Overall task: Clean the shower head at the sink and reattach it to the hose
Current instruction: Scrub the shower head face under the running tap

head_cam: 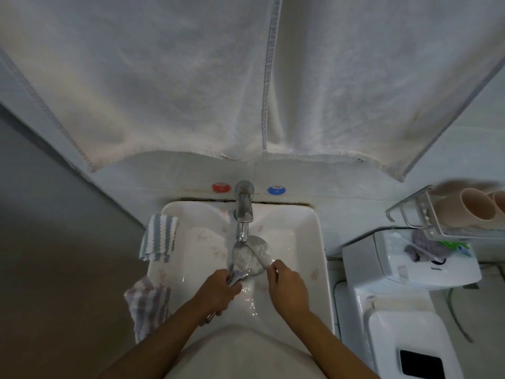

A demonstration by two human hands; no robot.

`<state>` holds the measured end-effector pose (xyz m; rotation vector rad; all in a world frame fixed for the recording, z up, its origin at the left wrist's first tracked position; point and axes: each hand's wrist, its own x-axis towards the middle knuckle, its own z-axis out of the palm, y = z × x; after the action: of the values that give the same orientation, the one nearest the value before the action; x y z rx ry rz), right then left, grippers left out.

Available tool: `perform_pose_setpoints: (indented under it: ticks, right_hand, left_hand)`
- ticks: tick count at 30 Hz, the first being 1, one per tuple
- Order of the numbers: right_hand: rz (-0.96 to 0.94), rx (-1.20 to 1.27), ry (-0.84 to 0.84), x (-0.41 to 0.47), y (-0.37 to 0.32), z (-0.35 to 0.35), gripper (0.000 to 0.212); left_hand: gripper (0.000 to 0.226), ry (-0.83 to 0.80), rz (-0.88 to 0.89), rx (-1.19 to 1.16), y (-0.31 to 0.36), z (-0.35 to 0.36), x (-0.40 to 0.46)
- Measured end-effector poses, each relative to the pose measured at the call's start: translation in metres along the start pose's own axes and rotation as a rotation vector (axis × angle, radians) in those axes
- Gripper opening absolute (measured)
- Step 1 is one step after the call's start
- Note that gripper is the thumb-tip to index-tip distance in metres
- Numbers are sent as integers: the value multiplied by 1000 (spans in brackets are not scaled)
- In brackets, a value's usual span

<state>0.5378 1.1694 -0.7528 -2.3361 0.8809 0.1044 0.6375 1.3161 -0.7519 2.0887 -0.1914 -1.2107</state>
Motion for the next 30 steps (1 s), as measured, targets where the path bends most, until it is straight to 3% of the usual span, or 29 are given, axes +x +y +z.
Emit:
perform_pose_setpoints:
  ticks: [5,10,15,20,25,30]
  right_hand:
    - [-54,-14,-88,-6,-4,6,31]
    - [5,-31,21,-1,0,0,29]
    - [-51,-47,-85,-7,0,5,31]
    - [-5,-51,17,0,4,-1,31]
    - [-54,-61,-90,-5,1,2,33]
    - [4,-66,25,3,4,-4,32]
  left_hand:
    - [12,-6,0,5,0,0,3]
    - [10,-22,2,12,2,1,4]
    - [11,-18,9,19,5,1,5]
    - [11,-29,9,24,8,1,6]
    - [9,-31,24,59,9,-1,7]
    - [8,-15,31,34,6,-3,10]
